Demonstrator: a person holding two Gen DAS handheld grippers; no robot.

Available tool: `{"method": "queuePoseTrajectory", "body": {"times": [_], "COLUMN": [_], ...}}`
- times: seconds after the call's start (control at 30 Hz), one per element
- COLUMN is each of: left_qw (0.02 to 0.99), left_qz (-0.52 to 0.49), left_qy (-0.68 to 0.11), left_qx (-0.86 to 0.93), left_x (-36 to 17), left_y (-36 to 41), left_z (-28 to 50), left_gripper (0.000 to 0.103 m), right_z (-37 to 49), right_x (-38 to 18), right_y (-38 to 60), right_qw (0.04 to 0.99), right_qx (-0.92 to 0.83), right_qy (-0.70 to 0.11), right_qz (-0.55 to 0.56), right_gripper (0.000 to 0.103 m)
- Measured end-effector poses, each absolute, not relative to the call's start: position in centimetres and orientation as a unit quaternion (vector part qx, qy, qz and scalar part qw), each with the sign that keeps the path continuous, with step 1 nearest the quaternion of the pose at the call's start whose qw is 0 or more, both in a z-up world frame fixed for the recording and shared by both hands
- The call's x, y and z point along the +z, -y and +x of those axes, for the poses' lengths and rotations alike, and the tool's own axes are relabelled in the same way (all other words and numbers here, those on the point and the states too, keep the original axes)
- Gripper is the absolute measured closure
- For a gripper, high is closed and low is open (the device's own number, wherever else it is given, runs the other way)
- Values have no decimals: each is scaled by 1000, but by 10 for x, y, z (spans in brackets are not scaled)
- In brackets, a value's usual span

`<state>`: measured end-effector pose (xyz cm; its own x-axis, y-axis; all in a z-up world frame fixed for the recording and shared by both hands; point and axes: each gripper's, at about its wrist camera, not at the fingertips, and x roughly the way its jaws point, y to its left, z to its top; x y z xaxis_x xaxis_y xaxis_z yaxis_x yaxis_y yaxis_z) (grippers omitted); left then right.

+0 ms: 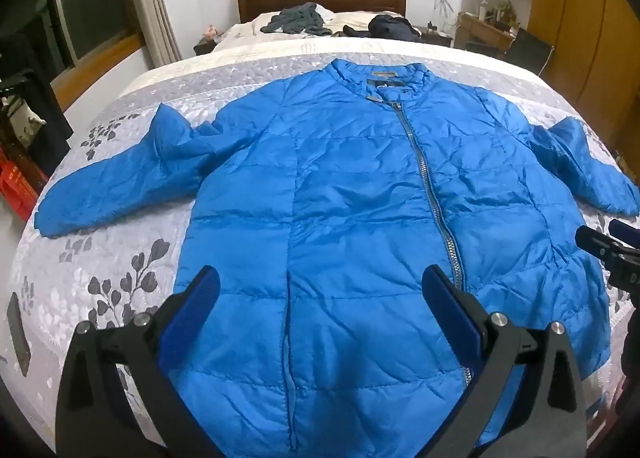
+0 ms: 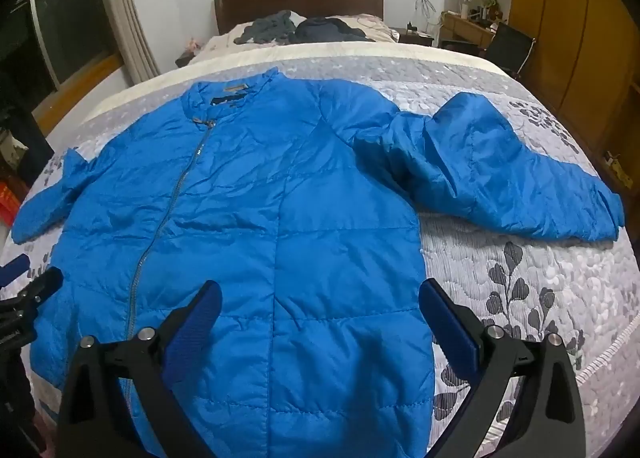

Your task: Fold small clothes

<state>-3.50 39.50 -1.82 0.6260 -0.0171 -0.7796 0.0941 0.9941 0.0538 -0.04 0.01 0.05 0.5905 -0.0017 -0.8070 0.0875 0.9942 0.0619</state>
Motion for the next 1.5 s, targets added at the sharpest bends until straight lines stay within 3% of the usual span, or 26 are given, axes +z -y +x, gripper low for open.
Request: {"method": "queuePoseTrajectory", "body": {"times": [1.5], "left_qw": [901], "left_qz": [47], "left_qy": [-432], "left_qx": [-24], "left_x": [-19], "left_y": [-395], "left_z": [-33], "left_gripper": [3], "right_z": [6], "right_x": [-5], "right_y": [3], "right_qw": [888], "right_qx": [-29], "right_qy": [-455], "right_qz": [53], "right_gripper": [4]}}
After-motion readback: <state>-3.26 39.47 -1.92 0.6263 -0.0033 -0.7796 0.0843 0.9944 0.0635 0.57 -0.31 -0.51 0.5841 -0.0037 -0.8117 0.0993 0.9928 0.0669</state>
